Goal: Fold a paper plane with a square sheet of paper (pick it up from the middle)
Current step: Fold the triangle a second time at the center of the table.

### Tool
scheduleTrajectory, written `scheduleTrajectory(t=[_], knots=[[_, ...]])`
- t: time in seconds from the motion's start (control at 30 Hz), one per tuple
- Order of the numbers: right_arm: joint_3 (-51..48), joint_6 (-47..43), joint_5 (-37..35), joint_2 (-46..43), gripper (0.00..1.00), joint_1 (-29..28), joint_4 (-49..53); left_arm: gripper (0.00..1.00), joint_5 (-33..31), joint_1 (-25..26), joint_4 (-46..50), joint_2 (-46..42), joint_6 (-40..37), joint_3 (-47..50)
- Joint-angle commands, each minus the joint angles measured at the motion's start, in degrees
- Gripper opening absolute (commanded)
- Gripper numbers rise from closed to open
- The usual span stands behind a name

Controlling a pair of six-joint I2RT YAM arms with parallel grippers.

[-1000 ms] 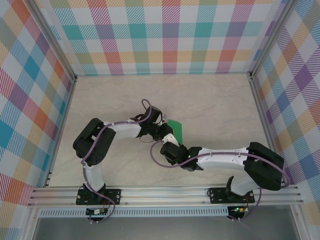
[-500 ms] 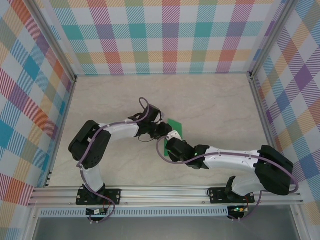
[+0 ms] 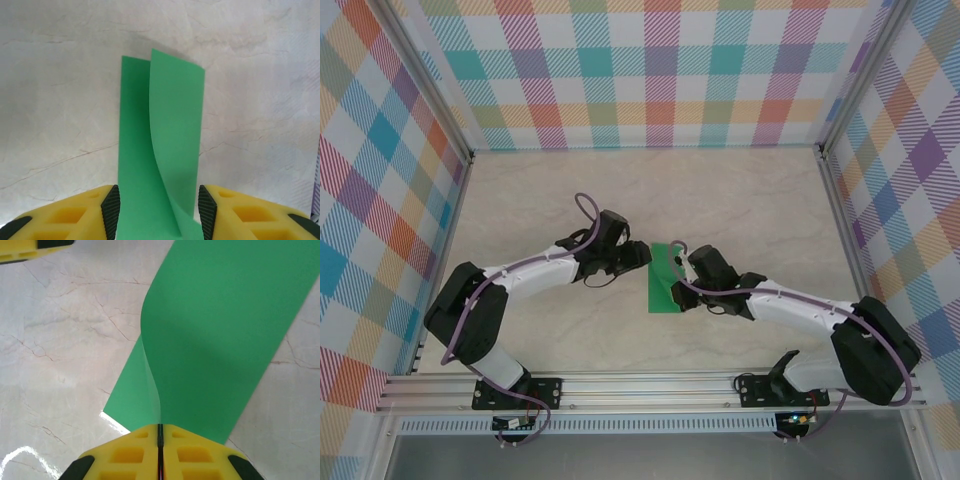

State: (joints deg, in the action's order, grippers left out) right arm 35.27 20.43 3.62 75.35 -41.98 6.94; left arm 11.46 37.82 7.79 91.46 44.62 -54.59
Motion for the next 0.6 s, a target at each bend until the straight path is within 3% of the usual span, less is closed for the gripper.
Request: scheduleTrajectory(t=[0.0, 0.2, 0.57], knots=[[2.8, -1.2, 5.6, 2.9, 0.09, 2.6, 1.2, 0.46, 0.4, 1.1, -0.3, -1.2, 0.5, 1.5], [5.7, -1.4, 7.2, 8.3, 0.1, 6.0, 3.1, 0.44, 1.9, 3.2, -0.8, 0.2, -0.5, 1.2], [9.6, -3.0, 5.5, 14.0, 0.13, 7.0, 4.8, 0.4, 2.2, 5.5, -1.2, 4.0, -0.7, 0.1]])
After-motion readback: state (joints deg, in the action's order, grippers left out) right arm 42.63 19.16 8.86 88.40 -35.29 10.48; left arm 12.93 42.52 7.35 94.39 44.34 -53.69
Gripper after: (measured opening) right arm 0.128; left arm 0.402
